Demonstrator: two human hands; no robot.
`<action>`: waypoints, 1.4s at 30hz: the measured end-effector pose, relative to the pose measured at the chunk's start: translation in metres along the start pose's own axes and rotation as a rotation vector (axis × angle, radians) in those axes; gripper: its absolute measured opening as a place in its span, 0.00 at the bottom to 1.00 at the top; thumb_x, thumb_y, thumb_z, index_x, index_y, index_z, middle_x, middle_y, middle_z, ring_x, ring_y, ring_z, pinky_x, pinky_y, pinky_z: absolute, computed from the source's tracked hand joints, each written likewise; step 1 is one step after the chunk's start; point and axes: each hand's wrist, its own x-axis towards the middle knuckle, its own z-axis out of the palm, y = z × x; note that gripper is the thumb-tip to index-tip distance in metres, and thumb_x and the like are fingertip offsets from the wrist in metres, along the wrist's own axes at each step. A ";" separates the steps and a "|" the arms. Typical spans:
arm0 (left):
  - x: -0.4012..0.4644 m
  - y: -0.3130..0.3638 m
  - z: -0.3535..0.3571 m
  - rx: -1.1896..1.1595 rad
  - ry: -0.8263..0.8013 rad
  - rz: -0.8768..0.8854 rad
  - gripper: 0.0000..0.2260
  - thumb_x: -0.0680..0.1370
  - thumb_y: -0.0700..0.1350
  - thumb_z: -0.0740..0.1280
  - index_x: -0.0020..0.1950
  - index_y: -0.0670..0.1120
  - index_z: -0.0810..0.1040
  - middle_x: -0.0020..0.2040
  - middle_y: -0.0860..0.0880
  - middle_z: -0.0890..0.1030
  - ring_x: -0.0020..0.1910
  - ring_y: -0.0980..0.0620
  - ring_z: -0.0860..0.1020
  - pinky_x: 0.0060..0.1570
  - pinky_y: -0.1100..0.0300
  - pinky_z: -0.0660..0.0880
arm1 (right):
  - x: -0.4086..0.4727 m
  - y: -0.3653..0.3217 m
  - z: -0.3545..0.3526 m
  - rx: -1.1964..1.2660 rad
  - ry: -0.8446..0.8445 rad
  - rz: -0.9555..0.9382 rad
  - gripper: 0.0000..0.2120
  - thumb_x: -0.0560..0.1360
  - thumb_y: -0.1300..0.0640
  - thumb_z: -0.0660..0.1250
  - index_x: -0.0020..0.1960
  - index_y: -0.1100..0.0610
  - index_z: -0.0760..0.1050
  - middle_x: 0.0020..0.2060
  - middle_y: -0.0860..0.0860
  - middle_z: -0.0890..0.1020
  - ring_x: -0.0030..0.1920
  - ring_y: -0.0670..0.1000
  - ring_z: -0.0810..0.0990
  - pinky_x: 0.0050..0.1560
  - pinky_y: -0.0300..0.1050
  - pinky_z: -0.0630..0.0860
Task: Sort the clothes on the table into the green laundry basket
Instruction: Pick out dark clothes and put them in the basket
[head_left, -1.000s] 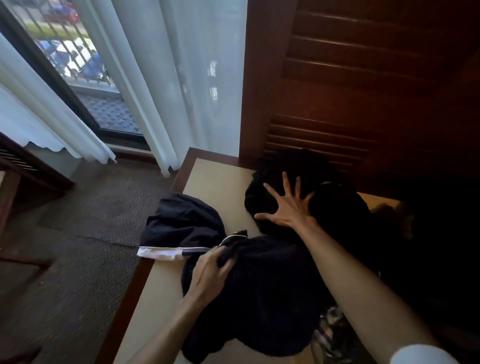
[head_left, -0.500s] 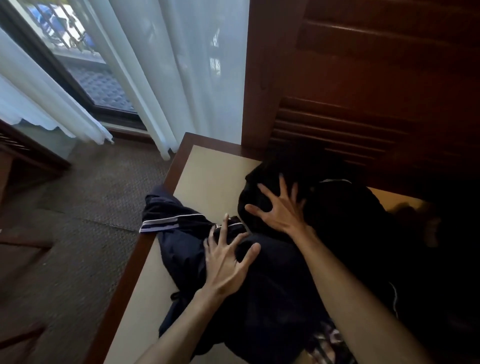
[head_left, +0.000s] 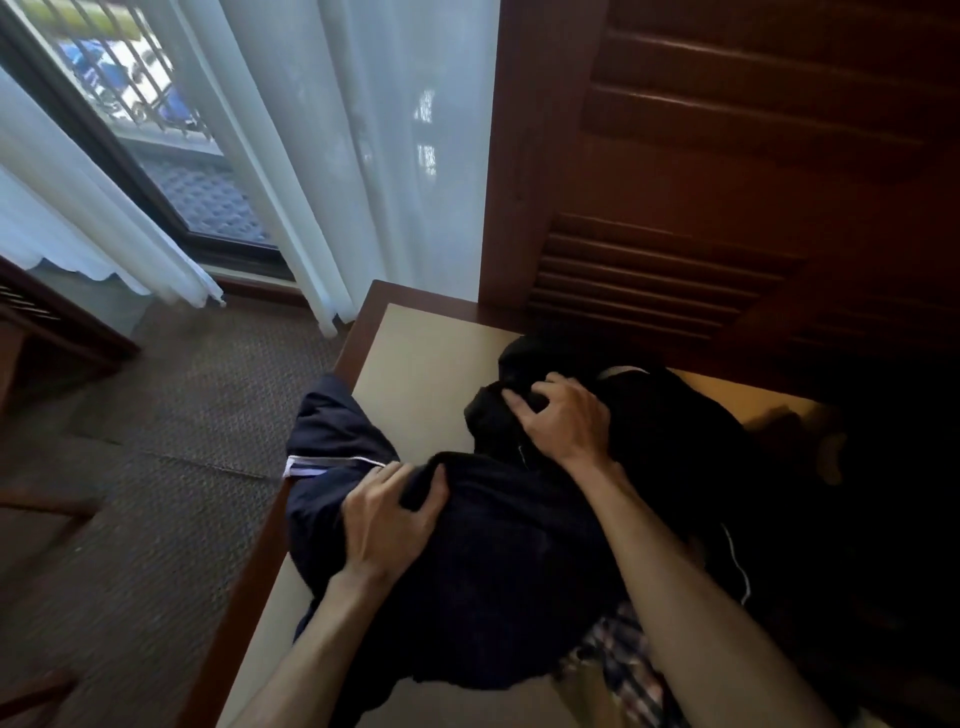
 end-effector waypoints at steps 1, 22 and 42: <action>0.006 0.001 -0.019 0.007 0.025 0.007 0.16 0.78 0.54 0.66 0.34 0.46 0.78 0.32 0.52 0.77 0.32 0.51 0.75 0.35 0.56 0.72 | -0.002 -0.003 -0.021 0.020 0.065 -0.003 0.22 0.77 0.35 0.64 0.46 0.53 0.83 0.47 0.49 0.82 0.52 0.55 0.81 0.43 0.46 0.70; -0.037 0.197 -0.162 -0.358 0.016 0.520 0.16 0.75 0.48 0.69 0.28 0.46 0.74 0.27 0.54 0.73 0.27 0.54 0.72 0.31 0.55 0.70 | -0.251 -0.048 -0.262 -0.217 0.833 -0.130 0.16 0.76 0.44 0.69 0.42 0.56 0.84 0.40 0.48 0.82 0.39 0.51 0.80 0.35 0.44 0.74; -0.309 0.412 -0.157 -0.641 -0.056 1.009 0.16 0.78 0.46 0.68 0.32 0.42 0.72 0.30 0.46 0.74 0.30 0.46 0.72 0.31 0.53 0.68 | -0.698 0.098 -0.422 -0.429 1.319 0.450 0.21 0.79 0.43 0.65 0.36 0.57 0.69 0.39 0.53 0.72 0.38 0.55 0.72 0.33 0.52 0.66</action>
